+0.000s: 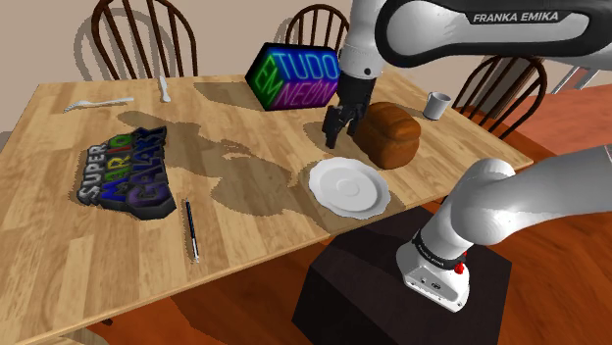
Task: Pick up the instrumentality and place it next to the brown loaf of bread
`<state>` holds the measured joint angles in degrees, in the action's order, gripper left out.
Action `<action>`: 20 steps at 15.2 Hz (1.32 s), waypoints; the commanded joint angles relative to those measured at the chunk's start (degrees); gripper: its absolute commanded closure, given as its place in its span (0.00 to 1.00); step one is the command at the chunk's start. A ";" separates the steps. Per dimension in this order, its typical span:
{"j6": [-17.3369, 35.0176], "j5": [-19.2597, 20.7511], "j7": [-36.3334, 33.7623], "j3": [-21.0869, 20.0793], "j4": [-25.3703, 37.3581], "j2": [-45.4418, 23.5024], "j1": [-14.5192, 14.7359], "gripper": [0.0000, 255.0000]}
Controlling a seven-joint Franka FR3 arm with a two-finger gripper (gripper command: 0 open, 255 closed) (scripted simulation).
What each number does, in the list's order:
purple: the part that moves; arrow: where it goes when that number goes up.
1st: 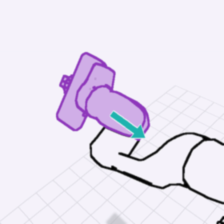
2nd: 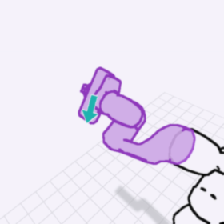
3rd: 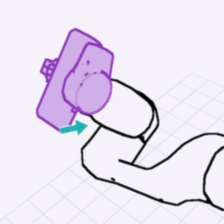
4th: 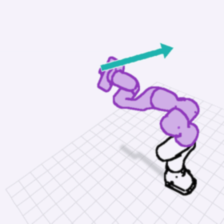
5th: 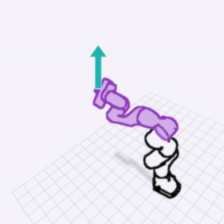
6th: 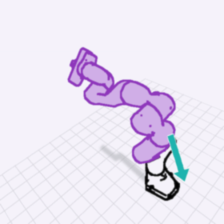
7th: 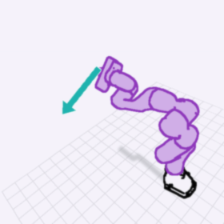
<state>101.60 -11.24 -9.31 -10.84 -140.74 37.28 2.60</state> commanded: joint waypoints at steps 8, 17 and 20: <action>5.93 -4.29 -15.85 -11.60 6.33 -13.21 2.27 0.00; 11.04 -0.80 -33.13 -21.23 18.27 -31.88 3.51 0.00; 12.01 2.45 -39.45 -23.32 23.55 -39.27 4.73 0.00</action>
<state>113.00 -9.92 -46.44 -33.43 -118.74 0.61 6.88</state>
